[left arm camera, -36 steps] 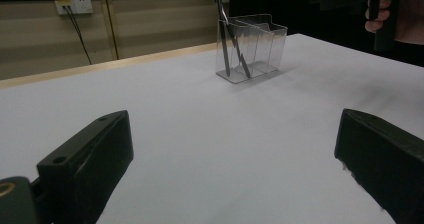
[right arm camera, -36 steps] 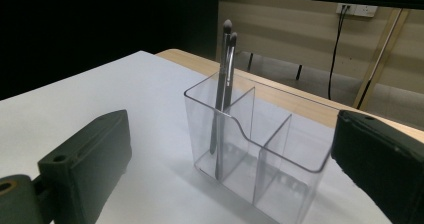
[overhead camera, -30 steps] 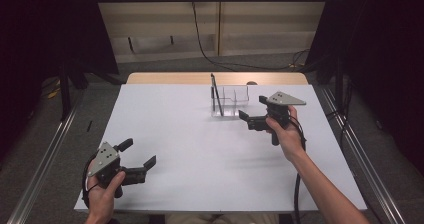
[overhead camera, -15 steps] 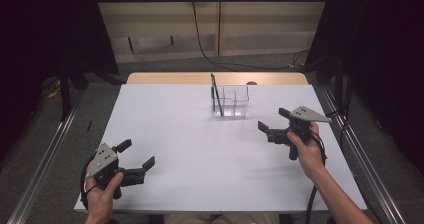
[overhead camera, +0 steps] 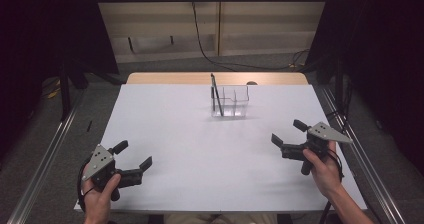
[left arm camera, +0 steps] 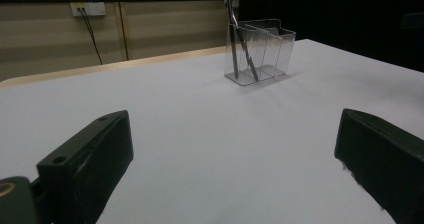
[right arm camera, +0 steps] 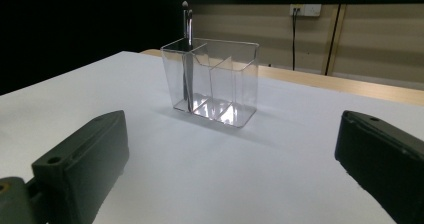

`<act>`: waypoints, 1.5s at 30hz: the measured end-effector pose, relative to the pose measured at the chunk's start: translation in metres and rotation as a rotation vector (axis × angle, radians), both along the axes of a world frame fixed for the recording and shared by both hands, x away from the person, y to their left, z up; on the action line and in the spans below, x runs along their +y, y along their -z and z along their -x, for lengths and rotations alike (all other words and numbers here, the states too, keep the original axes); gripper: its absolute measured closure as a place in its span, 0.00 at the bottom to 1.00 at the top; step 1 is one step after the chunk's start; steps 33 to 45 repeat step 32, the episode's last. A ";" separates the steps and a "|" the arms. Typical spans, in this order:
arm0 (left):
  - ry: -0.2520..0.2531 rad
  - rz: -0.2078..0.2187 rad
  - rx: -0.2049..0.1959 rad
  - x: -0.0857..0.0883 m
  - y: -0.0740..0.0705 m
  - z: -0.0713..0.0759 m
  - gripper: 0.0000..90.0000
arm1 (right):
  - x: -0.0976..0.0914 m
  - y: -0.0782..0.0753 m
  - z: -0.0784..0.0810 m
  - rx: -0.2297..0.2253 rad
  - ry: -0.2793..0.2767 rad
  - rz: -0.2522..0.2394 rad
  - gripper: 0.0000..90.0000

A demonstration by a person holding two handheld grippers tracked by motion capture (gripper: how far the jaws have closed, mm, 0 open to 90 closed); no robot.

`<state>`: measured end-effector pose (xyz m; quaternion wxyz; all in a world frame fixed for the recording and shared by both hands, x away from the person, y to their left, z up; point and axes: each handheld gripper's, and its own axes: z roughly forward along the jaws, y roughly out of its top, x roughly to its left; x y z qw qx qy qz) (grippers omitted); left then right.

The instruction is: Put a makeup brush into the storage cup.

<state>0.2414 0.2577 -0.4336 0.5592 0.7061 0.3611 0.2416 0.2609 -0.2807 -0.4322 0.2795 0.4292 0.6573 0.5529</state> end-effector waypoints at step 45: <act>-0.013 0.012 0.013 0.003 0.000 0.001 0.03 | -0.013 0.016 0.040 -0.038 0.040 0.052 0.02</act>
